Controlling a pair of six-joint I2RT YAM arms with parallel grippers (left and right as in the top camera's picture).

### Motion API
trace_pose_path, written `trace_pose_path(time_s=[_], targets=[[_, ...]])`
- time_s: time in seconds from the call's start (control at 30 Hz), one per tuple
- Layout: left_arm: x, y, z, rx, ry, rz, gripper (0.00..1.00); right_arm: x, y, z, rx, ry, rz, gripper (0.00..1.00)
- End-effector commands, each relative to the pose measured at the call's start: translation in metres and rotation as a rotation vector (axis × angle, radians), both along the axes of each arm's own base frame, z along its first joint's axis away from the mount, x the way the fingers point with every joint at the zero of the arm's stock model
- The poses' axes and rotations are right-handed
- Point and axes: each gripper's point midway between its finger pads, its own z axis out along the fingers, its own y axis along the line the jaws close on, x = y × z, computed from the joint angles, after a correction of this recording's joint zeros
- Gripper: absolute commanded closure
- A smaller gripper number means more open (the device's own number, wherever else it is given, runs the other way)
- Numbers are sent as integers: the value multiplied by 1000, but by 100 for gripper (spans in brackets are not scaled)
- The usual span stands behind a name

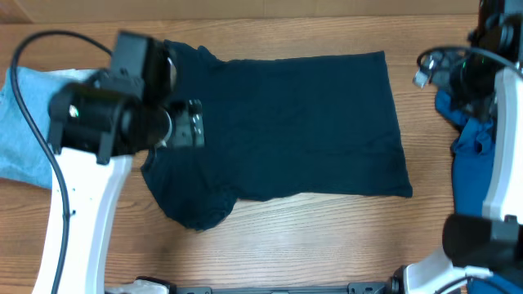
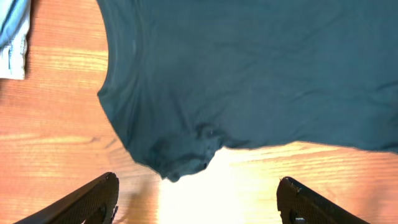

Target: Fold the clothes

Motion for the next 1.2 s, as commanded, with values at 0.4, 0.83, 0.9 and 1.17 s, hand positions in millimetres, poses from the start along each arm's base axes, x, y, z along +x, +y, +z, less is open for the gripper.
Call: trace_pose_path(time_s=[0.4, 0.83, 0.9, 1.17], targets=[[-31, 9, -191, 45, 186, 140, 0, -105, -1, -210, 111, 216, -250, 9], [-4, 2, -185, 11, 79, 138, 0, -88, -6, -256, 105, 146, -284, 28], [-6, 3, -185, 14, 87, 138, 0, -86, -6, -263, 106, 156, -285, 29], [-9, 3, -186, 11, 102, 149, 0, -105, -2, -284, 110, 268, -281, 36]])
